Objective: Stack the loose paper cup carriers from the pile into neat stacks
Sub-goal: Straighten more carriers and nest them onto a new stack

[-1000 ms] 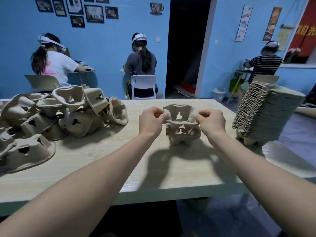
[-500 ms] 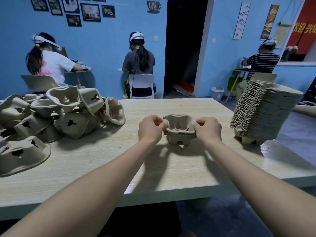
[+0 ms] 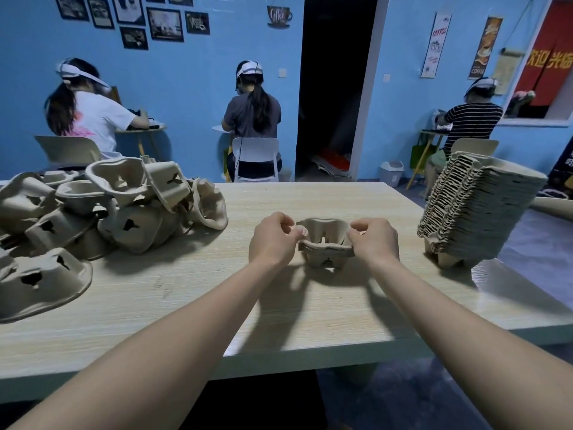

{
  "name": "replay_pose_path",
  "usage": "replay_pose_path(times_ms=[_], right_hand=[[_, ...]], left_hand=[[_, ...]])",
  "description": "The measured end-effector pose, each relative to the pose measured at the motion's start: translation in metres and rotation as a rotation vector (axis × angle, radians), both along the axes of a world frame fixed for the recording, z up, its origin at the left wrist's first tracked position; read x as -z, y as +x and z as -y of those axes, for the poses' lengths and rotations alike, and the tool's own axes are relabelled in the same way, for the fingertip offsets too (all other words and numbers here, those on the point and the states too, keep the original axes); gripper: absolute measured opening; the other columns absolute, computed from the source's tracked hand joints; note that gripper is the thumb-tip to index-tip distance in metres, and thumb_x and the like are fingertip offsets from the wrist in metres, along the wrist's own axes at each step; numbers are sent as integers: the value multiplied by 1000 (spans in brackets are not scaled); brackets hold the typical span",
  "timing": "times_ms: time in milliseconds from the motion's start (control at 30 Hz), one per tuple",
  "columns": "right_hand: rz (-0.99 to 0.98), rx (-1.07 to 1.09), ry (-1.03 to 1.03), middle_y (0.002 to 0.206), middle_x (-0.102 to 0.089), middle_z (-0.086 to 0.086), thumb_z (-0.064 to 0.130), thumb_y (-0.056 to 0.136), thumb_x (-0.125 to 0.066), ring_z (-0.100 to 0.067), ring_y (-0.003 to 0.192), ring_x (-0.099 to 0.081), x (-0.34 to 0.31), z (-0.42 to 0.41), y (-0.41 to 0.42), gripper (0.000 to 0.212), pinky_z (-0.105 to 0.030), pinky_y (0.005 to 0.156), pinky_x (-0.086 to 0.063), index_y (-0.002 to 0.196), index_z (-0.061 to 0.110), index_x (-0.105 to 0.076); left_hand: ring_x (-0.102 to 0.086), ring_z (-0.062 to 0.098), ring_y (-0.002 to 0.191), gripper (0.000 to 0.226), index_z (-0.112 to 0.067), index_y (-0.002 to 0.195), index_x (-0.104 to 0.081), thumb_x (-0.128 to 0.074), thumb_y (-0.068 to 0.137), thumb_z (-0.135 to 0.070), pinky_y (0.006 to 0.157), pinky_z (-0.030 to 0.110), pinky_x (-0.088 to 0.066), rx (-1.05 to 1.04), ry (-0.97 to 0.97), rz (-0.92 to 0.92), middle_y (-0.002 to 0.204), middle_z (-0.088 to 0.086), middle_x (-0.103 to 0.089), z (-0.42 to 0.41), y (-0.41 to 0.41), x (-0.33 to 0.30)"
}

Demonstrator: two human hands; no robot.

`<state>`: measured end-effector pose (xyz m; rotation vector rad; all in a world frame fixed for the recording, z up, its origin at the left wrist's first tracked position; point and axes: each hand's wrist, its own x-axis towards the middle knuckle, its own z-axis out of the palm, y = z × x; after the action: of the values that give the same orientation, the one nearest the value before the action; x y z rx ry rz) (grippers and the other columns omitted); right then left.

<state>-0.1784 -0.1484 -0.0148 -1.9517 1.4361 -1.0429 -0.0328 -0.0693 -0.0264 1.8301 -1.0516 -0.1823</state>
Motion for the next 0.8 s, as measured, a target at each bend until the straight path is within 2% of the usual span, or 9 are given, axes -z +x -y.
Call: replay_pose_path(times_ms=[67, 133, 300, 500, 800], right_hand=[[13, -25, -20, 115, -65, -6, 15, 90, -56, -26, 112, -55, -5, -4, 6, 24, -34, 92, -45, 111, 10, -68], [15, -77, -53, 118, -64, -6, 16, 90, -56, -25, 113, -54, -8, -10, 17, 27, -34, 93, -45, 115, 11, -65], [-11, -201, -114, 117, -63, -7, 16, 89, -57, -22, 108, -58, -8, -34, 56, 27, -33, 92, -46, 114, 12, -65], [-59, -371, -166, 120, -60, -10, 17, 88, -58, -26, 112, -54, 6, -66, 113, 28, -41, 97, -44, 115, 10, -63], [-102, -480, -158, 117, -59, -11, 16, 88, -58, -26, 111, -53, 29, -75, 177, 29, -35, 94, -43, 115, 9, -62]], left_hand=[[-56, 14, 88, 27, -15, 110, -59, -61, 89, -31, 79, 29, -45, 1, -2, 71, 103, -1, -58, -8, 5, -1], [-55, 13, 89, 28, -16, 114, -57, -61, 89, -28, 82, 31, -46, 0, 3, 131, 108, 0, -52, -20, 14, 0], [-51, 12, 95, 30, -15, 117, -55, -62, 88, -22, 84, 27, -42, -41, 54, 214, 116, 2, -50, -61, 49, 11], [-53, 19, 106, 32, -13, 117, -56, -63, 86, -19, 90, 27, -39, -143, 149, 269, 113, 3, -52, -106, 97, 25], [-52, 18, 110, 32, -19, 118, -55, -59, 88, -30, 90, 32, -43, -198, 252, 311, 115, 0, -53, -121, 133, 42]])
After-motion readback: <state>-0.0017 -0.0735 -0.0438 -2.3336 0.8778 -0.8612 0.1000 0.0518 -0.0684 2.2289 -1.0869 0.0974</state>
